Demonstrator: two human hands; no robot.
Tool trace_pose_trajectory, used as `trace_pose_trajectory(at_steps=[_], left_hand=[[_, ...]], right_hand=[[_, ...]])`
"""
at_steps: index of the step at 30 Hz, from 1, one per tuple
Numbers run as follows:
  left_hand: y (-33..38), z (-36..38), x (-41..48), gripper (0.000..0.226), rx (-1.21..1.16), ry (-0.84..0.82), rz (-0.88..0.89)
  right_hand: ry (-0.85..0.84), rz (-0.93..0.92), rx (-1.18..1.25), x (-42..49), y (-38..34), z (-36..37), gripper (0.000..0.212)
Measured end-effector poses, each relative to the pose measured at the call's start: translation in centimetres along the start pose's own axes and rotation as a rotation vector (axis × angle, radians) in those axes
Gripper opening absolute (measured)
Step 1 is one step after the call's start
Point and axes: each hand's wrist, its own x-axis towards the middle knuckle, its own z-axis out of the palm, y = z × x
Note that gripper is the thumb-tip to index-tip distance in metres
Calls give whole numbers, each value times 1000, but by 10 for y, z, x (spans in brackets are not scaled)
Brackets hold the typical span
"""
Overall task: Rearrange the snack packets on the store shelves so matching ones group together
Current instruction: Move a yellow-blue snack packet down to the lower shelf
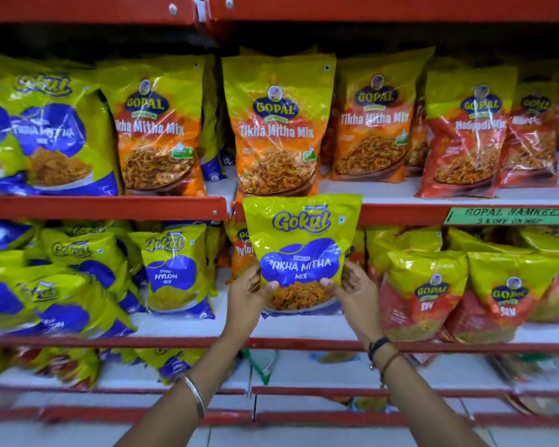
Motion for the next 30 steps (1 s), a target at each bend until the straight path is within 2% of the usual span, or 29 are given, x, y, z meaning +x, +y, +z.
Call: trace_pose_trajectory(at_steps=[10, 15, 20, 22, 25, 30], left_hand=[[-84, -40, 19, 40, 106, 73, -216], [-106, -48, 52, 39, 191, 53, -252], [-115, -47, 77, 40, 262, 41, -277], [-113, -46, 73, 42, 328, 60, -238], [-94, -51, 59, 43, 436, 176, -115], [-20, -77, 58, 29, 293, 162, 149]], right_hand=[[-1, 264, -164, 11, 92, 35, 50], [15, 293, -218, 35, 110, 54, 40], [60, 294, -303, 48, 119, 65, 48], [93, 267, -357, 42, 115, 68, 45], [194, 123, -465, 28, 101, 75, 42], [149, -214, -429, 22, 24, 115, 21]])
